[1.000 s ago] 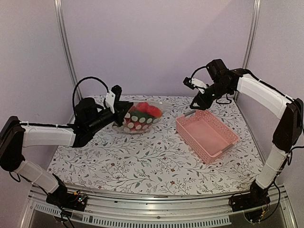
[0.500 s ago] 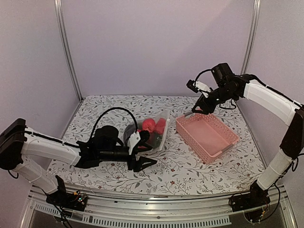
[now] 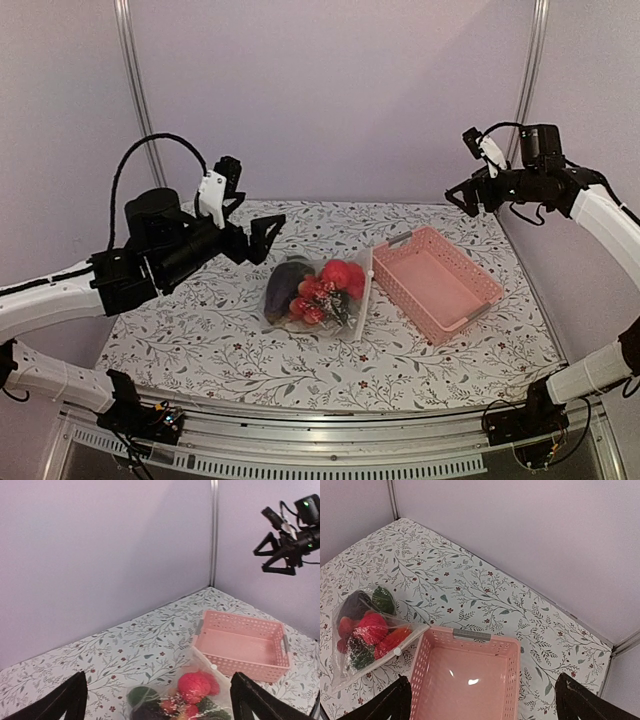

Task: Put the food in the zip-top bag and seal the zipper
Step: Reset both arms

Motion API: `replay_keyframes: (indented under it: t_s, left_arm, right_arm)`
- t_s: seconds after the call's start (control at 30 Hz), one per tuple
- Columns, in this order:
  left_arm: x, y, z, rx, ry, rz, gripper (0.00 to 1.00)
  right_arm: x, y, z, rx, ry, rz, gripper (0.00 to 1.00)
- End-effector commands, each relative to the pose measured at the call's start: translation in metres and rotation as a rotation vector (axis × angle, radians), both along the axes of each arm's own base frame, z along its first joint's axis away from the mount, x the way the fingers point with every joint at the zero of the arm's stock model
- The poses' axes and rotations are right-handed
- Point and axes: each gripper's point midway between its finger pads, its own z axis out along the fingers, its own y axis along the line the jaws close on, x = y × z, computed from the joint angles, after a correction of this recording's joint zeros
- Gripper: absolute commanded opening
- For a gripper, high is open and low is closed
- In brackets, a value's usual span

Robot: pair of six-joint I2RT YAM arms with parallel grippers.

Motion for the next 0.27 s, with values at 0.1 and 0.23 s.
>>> replay_keyframes:
  t_s: [0.1, 0.23]
  left_arm:
    - [0.064, 0.112, 0.021, -0.148, 0.129, 0.414, 1.0]
    - [0.069, 0.122, 0.023, -0.116, 0.053, 0.449, 1.0]
  right_arm:
    - [0.014, -0.042, 0.029, 0.114, -0.124, -0.305, 0.99]
    - [0.006, -0.051, 0.03, 0.132, -0.15, -0.303, 0.99]
